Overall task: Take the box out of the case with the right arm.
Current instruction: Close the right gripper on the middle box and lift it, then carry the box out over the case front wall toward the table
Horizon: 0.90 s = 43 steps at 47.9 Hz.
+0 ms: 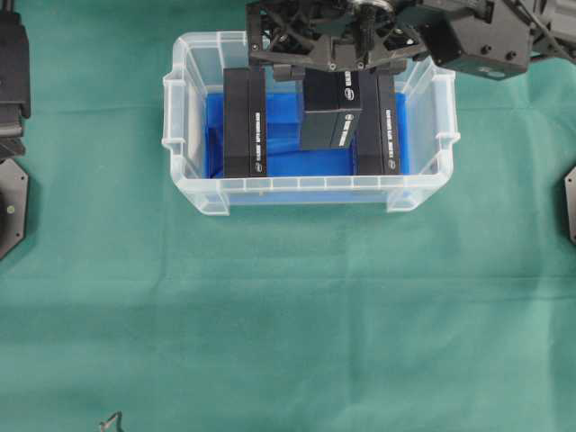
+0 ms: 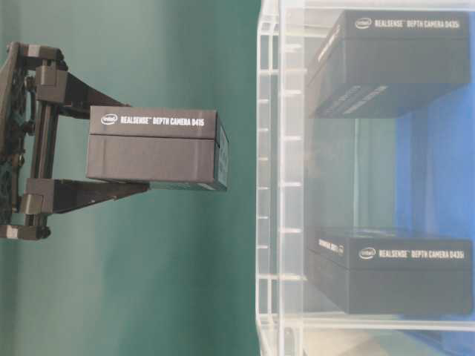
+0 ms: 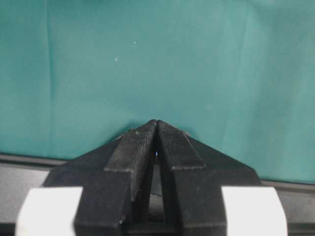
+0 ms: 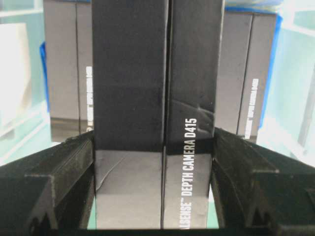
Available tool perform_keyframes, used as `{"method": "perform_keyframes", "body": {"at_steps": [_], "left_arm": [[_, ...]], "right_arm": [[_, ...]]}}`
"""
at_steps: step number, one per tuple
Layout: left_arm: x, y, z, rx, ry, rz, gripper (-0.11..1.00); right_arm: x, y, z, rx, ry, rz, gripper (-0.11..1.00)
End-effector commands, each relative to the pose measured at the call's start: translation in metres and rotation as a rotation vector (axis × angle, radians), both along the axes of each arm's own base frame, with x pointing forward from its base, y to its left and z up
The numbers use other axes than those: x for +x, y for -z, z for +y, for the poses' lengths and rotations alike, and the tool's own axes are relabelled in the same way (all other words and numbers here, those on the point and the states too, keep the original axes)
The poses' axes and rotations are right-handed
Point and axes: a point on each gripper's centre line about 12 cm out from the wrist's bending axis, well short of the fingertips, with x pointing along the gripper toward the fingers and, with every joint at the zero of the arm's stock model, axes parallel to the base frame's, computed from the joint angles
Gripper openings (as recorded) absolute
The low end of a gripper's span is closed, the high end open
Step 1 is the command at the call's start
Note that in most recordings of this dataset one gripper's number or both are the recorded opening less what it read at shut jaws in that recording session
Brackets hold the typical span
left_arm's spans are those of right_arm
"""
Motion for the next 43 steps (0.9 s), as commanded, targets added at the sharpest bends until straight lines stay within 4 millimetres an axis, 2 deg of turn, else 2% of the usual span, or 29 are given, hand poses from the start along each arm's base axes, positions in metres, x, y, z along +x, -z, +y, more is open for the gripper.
{"method": "perform_keyframes", "body": {"at_steps": [1, 16, 25, 36, 43], "left_arm": [[0.001, -0.009, 0.001, 0.004, -0.004, -0.031, 0.00], [0.001, -0.009, 0.001, 0.004, -0.004, -0.031, 0.00], [0.001, -0.009, 0.001, 0.004, -0.004, -0.031, 0.00], [0.001, -0.009, 0.001, 0.003, -0.005, -0.031, 0.00], [0.001, -0.009, 0.001, 0.004, -0.004, -0.031, 0.00]], "right_arm": [[-0.011, -0.029, 0.004, -0.016, -0.007, -0.072, 0.65], [-0.011, -0.029, 0.007, -0.023, -0.011, -0.065, 0.65], [-0.010, -0.029, 0.017, -0.019, -0.026, -0.060, 0.65], [-0.010, -0.030, 0.040, -0.030, -0.028, -0.046, 0.65], [-0.011, -0.032, 0.064, -0.030, -0.027, -0.043, 0.65]]}}
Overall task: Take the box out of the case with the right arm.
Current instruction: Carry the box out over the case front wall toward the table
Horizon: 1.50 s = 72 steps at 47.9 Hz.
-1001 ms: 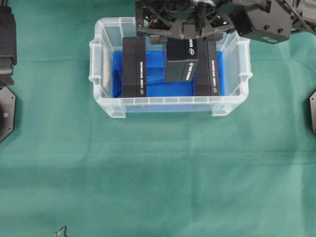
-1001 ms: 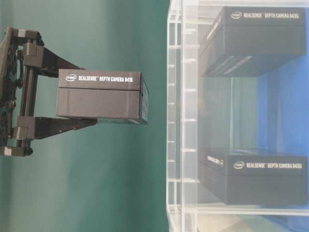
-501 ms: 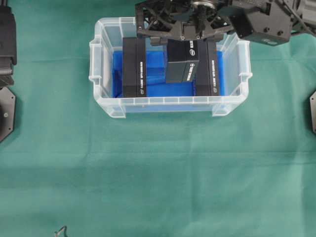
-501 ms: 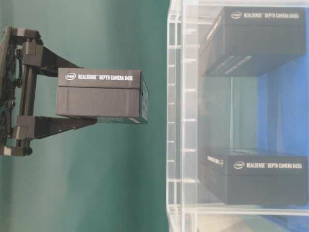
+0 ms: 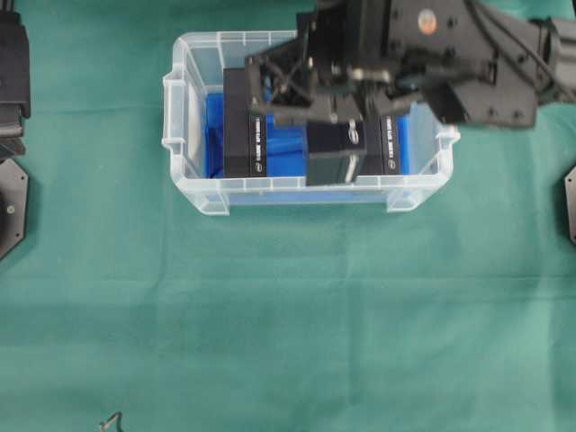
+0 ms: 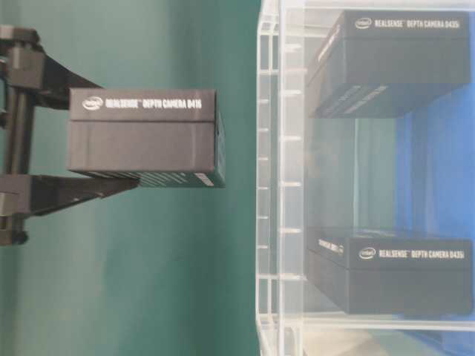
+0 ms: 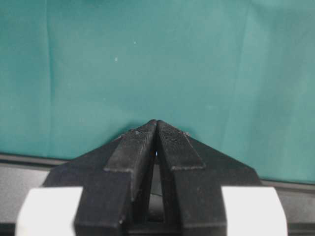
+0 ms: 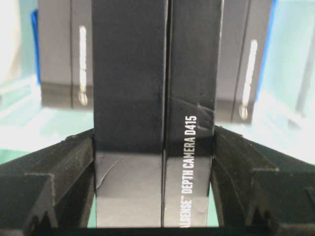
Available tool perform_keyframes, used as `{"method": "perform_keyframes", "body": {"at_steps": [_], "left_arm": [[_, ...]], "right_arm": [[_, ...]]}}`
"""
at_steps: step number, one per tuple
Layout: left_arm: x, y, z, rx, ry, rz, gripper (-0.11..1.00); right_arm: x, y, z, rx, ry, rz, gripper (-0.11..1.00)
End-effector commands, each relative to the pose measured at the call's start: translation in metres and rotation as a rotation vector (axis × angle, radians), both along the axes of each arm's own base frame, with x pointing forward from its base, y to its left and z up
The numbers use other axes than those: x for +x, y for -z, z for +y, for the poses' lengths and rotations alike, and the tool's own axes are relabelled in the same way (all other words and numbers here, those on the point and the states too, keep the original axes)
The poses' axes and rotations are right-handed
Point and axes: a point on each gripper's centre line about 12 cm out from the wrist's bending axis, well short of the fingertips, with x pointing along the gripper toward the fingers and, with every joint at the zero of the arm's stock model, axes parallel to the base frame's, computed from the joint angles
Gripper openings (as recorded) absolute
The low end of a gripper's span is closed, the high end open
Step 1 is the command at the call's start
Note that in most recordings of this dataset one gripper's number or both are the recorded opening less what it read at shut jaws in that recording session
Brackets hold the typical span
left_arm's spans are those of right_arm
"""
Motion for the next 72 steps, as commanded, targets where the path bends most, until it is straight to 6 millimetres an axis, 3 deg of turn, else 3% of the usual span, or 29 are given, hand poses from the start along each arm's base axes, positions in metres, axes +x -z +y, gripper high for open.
{"method": "perform_keyframes", "body": {"at_steps": [1, 30, 48, 72], "left_arm": [[0.001, -0.009, 0.001, 0.002, -0.003, -0.029, 0.00], [0.000, -0.009, 0.001, 0.002, -0.003, -0.035, 0.00], [0.000, -0.009, 0.001, 0.002, -0.003, -0.040, 0.00], [-0.001, -0.010, 0.001, 0.002, -0.003, -0.043, 0.00]], "right_arm": [[-0.011, -0.029, 0.017, -0.007, -0.007, -0.077, 0.65], [-0.019, -0.025, 0.131, 0.041, 0.022, -0.134, 0.65], [-0.013, -0.006, 0.142, 0.059, 0.023, -0.090, 0.65], [0.002, 0.082, 0.154, 0.095, 0.064, -0.033, 0.65]]}}
